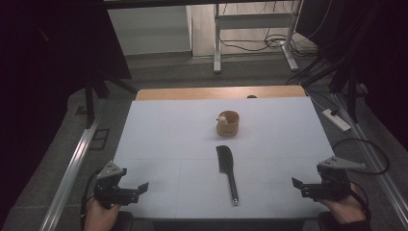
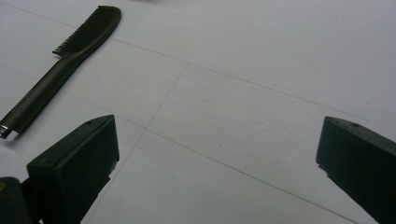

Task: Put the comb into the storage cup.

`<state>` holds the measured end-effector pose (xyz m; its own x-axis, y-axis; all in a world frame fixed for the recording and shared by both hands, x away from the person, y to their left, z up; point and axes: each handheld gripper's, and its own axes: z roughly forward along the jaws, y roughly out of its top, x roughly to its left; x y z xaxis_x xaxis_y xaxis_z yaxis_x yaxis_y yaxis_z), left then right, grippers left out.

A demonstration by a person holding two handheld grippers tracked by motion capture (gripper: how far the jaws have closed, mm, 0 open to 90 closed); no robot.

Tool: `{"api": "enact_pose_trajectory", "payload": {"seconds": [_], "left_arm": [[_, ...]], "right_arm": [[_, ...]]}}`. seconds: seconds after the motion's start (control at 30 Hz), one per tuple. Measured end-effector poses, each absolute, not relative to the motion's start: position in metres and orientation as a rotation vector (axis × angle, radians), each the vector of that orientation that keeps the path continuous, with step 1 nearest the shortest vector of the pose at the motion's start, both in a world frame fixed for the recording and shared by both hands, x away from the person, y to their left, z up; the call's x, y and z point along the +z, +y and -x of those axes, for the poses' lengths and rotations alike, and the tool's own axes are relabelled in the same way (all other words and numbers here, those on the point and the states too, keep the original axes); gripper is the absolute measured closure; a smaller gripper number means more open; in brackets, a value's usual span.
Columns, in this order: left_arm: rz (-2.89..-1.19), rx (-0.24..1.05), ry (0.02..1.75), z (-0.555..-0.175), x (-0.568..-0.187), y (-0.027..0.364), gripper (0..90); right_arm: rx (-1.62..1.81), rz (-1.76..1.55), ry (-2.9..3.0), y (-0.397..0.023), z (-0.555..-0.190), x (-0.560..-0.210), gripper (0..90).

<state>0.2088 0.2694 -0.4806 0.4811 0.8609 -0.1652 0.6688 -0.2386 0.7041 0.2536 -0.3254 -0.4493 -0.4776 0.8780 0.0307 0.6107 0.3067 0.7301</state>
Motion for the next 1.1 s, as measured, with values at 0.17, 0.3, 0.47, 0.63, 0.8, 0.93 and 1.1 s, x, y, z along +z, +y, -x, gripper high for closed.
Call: {"api": "enact_pose_trajectory", "payload": {"seconds": [0.17,0.3,0.47,0.63,0.8,0.93,1.1], "left_arm": [[-1.979,0.312,1.263,-0.2095,-0.4810,0.2713,0.0],[-1.983,0.306,1.260,-0.2103,-0.4811,0.2708,0.0],[-1.984,0.303,1.260,-0.2104,-0.4812,0.2708,0.4],[-1.983,0.301,1.258,-0.2103,-0.4811,0.2710,0.4],[-1.978,0.301,1.257,-0.2098,-0.4811,0.2715,0.4],[-1.975,0.300,1.258,-0.2096,-0.4811,0.2717,0.4],[-1.973,0.298,1.256,-0.2095,-0.4810,0.2718,0.4]], "right_arm": [[0.971,-1.321,2.215,-0.3238,-0.2536,-0.4496,0.0],[0.969,-1.322,2.223,-0.3243,-0.2540,-0.4498,0.0],[0.962,-1.318,2.235,-0.3235,-0.2543,-0.4500,0.0],[0.951,-1.307,2.248,-0.3226,-0.2547,-0.4504,0.0],[0.921,-1.284,2.271,-0.3188,-0.2550,-0.4509,0.0],[0.932,-1.249,2.293,-0.3172,-0.2545,-0.4504,0.0],[0.973,-1.218,2.321,-0.3154,-0.2572,-0.4497,0.0]]}}
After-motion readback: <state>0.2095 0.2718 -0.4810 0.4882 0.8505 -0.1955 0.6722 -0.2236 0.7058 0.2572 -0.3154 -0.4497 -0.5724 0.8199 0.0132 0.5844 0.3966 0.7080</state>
